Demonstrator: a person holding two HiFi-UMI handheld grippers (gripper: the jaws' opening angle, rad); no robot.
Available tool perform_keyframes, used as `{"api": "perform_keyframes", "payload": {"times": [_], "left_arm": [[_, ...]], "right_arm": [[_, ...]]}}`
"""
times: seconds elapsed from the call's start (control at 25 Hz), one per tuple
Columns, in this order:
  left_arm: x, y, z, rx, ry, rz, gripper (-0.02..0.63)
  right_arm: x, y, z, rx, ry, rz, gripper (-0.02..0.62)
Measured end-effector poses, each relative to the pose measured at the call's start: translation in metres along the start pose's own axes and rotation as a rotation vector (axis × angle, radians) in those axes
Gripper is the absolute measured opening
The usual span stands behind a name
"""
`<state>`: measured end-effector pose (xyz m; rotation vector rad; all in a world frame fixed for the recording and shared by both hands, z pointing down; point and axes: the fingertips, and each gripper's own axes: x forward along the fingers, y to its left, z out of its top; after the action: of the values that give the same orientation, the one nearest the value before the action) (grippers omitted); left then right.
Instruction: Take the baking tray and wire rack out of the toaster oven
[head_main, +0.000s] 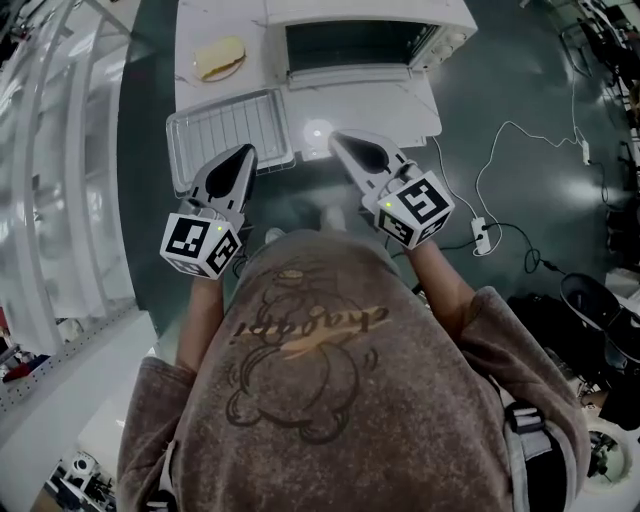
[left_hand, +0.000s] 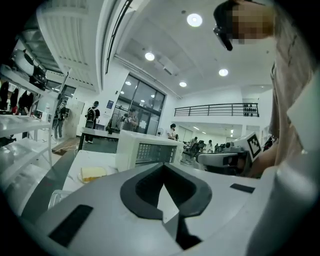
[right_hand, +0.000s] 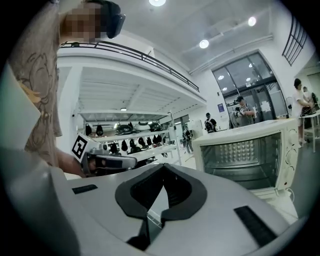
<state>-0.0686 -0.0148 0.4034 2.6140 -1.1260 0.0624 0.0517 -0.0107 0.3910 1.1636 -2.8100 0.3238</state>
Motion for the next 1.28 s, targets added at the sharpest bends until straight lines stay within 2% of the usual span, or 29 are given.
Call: {"api": "perform_keyframes", "payload": {"times": [0.16, 0.4, 0.68, 1.28], "left_arm": [[-0.002, 0.003, -0.010, -0.004, 0.019, 0.018, 0.005], [-0.004, 0.010, -0.008, -0.037, -0.005, 0.055, 0.005], [0.000, 0.011, 0.001, -0.034, -0.028, 0.082, 0.004], [0.000, 0.015, 0.000, -0.073, -0.050, 0.114, 0.004]], "right_arm": [[0.002, 0.003, -0.011, 0.004, 0.002, -0.027, 0.000], [0.007, 0.004, -0.012, 0.018, -0.015, -0.059, 0.000], [0.013, 0.000, -0.007, 0.024, -0.026, -0.099, -0.002], [0.016, -0.006, -0.011, 0.027, -0.018, -0.135, -0.001]]}}
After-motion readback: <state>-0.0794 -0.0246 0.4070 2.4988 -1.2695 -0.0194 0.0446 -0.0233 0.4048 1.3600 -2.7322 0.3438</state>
